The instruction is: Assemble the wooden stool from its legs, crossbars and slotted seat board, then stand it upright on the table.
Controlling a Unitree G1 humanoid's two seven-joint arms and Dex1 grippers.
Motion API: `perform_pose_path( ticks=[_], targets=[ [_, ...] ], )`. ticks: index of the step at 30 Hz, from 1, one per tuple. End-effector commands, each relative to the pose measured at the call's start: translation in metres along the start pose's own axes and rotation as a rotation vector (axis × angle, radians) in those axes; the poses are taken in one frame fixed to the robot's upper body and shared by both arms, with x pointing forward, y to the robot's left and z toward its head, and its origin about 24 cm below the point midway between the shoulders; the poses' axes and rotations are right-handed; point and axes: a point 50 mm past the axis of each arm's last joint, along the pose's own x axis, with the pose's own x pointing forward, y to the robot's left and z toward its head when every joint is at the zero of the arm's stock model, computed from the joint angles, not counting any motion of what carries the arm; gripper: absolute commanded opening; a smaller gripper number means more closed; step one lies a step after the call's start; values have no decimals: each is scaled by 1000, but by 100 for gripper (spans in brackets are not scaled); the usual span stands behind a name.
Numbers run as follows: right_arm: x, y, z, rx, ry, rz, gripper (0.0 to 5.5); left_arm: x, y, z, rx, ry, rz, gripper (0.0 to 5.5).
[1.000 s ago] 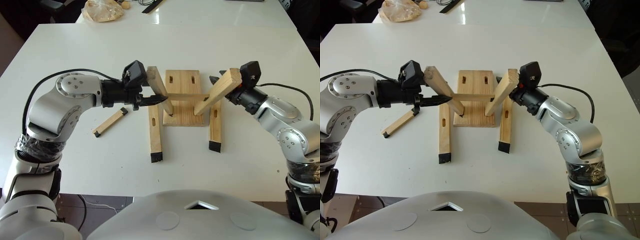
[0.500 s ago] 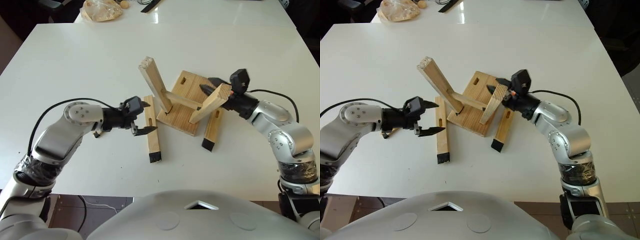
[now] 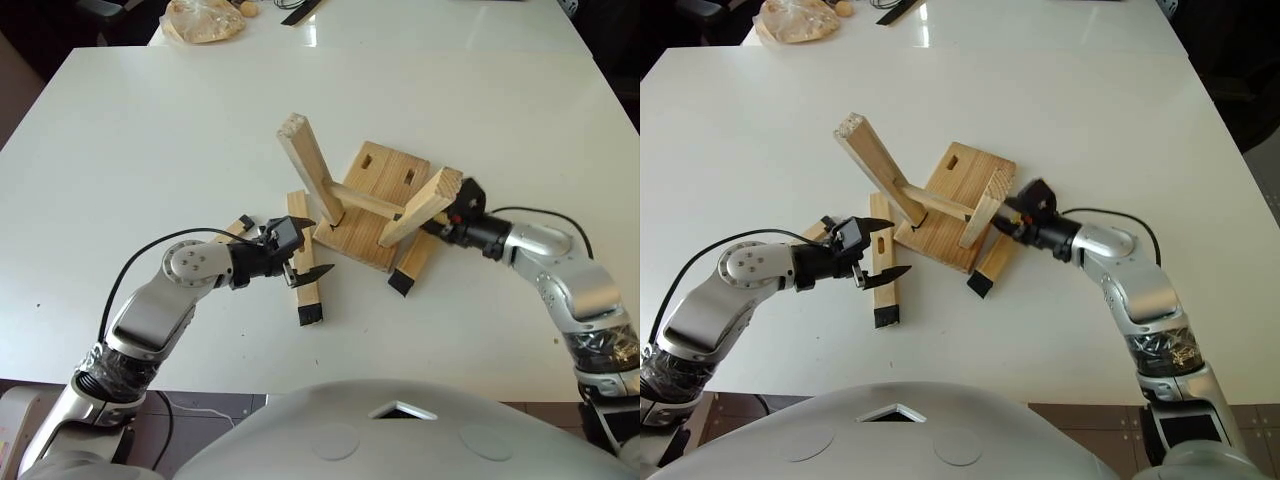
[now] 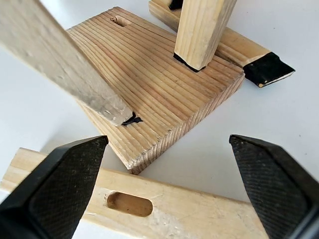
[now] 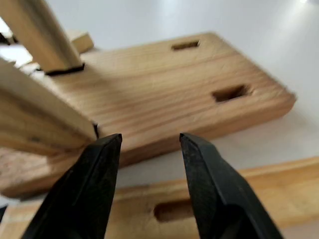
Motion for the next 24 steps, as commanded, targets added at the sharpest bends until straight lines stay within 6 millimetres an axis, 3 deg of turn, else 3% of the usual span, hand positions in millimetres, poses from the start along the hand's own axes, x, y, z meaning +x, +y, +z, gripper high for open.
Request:
perform_pose_path(
  ticks=[1, 8, 14, 19, 24],
  targets=[
    [-8, -4, -13, -47, 73, 22, 217, 1, -5, -32, -27, 129, 11, 453],
    [-24, -23, -45, -100, 218, -13, 217, -10, 4, -77, -67, 272, 79, 453],
    [-48, -41, -65, -131, 310, -51, 217, -29, 11, -102, -70, 358, 115, 453],
    [-68, -52, -71, -140, 339, -72, 217, -46, 19, -105, -69, 372, 138, 453],
    [-69, -56, -49, -162, 262, -75, 217, -43, 35, -76, -74, 223, 168, 453]
  ],
)
